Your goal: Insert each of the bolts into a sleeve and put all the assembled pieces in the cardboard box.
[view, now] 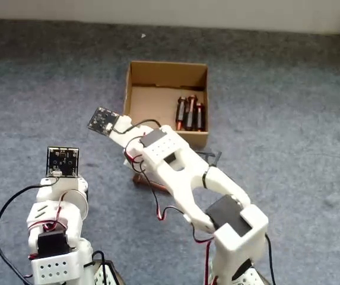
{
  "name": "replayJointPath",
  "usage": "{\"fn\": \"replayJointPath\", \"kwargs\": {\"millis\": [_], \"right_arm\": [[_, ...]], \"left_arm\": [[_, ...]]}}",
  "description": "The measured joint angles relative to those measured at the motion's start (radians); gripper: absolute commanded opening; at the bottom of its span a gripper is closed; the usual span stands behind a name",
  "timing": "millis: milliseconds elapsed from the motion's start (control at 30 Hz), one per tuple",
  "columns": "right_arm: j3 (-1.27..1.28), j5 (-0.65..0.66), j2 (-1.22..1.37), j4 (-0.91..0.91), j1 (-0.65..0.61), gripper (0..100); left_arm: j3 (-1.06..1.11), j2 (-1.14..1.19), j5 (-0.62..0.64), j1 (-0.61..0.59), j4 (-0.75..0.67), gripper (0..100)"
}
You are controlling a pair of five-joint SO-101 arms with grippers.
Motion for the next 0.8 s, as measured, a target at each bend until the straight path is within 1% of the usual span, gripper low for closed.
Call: {"fn": "replayJointPath", "kwargs": {"millis": [333, 400, 533, 667, 800], "right_arm": [[-0.091, 0.0, 0.138, -0.002, -0.005, 17.6], [-0.094, 0.0, 0.144, 0.005, -0.005, 13.6], [-0.123, -0.002, 0.153, 0.046, 0.0, 1.0], [-0.189, -0.002, 0.173, 0.129, 0.006, 0.6], [-0.252, -0.002, 0.17, 0.284, 0.011, 0.6]], "left_arm": [[0.0, 0.0, 0.0, 0.0, 0.0, 1], [0.0, 0.0, 0.0, 0.0, 0.0, 1], [0.0, 0.0, 0.0, 0.0, 0.0, 1], [0.0, 0.0, 0.0, 0.0, 0.0, 1], [0.0, 0.0, 0.0, 0.0, 0.0, 1]]}}
